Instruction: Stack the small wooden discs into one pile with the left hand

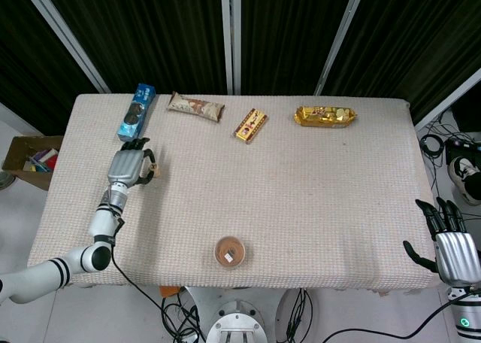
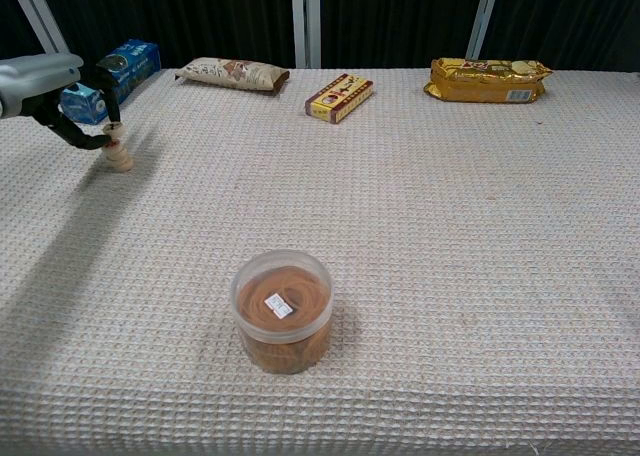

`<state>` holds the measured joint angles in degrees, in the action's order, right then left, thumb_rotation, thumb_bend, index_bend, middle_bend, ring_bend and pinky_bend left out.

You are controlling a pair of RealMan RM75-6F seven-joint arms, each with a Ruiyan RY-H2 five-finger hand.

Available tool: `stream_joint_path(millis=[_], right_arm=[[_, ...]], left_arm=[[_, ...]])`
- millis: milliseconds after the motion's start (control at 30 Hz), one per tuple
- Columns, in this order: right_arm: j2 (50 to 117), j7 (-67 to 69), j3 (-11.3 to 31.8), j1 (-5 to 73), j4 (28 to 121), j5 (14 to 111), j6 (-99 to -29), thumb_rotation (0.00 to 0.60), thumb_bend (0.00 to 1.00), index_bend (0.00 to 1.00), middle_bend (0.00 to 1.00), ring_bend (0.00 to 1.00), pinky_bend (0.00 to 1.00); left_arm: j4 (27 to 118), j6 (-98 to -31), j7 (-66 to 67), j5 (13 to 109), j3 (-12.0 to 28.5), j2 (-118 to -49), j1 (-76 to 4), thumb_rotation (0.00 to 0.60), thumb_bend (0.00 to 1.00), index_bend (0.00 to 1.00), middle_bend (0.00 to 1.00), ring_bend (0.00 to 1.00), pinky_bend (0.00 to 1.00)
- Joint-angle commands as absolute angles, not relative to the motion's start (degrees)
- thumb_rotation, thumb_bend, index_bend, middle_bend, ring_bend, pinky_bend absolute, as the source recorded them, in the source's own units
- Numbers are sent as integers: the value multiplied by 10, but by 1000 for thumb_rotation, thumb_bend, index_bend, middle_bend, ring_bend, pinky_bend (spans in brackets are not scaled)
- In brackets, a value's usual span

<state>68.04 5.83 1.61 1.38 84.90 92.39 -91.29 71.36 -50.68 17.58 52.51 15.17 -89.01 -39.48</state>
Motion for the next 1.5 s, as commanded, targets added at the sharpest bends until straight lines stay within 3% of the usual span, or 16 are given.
stream_joint_path(millis=[33,1500], right_arm=[[681,58,16,14,849,923,-912,600,222,117,189,0,0],[682,58,17,14,850,920,-910,600,222,117,200,0,0]], left_arm=[[710,-505,181,520,149,-891,-398,600,387,466,85,65,116],[711,-508,210,478,123,-884,-410,600,346,396,84,65,116]])
